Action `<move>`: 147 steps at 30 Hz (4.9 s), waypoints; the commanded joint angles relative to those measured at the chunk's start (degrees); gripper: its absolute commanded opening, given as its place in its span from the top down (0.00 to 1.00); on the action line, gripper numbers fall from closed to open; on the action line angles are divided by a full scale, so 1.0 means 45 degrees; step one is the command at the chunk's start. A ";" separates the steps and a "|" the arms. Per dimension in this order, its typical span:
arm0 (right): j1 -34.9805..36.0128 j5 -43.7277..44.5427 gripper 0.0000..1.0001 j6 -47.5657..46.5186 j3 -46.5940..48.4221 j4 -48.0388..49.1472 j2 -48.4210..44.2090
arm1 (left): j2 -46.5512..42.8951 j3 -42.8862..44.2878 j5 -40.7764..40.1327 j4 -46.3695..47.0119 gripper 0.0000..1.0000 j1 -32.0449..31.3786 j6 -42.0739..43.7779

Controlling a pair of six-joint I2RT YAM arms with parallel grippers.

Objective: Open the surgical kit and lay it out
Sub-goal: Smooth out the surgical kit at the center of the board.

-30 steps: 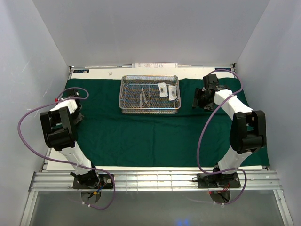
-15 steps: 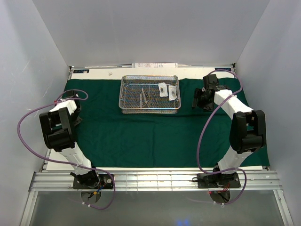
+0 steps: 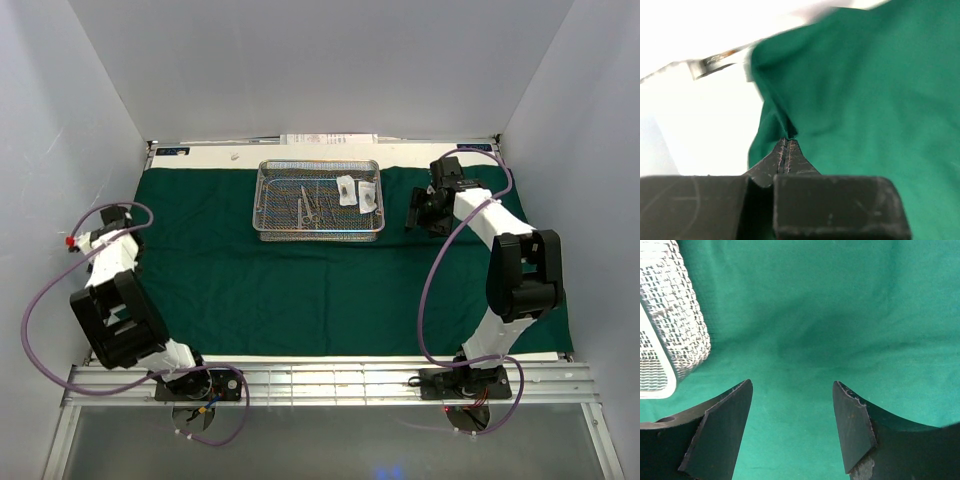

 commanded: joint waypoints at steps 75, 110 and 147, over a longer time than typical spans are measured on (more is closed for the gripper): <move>0.0189 -0.0379 0.35 -0.3039 1.0062 0.2263 0.8942 | 1.0984 1.0847 0.5827 0.7299 0.02 -0.3694 0.1807; -0.0689 -0.1355 0.72 -0.2237 1.2933 0.1286 1.0915 | 1.3816 1.3640 0.6118 0.6087 0.02 -0.3108 0.2315; -0.1842 0.0677 0.34 -0.0402 0.4752 0.0895 0.3553 | 0.2298 0.2984 0.4323 0.1478 0.02 -0.3283 -0.1044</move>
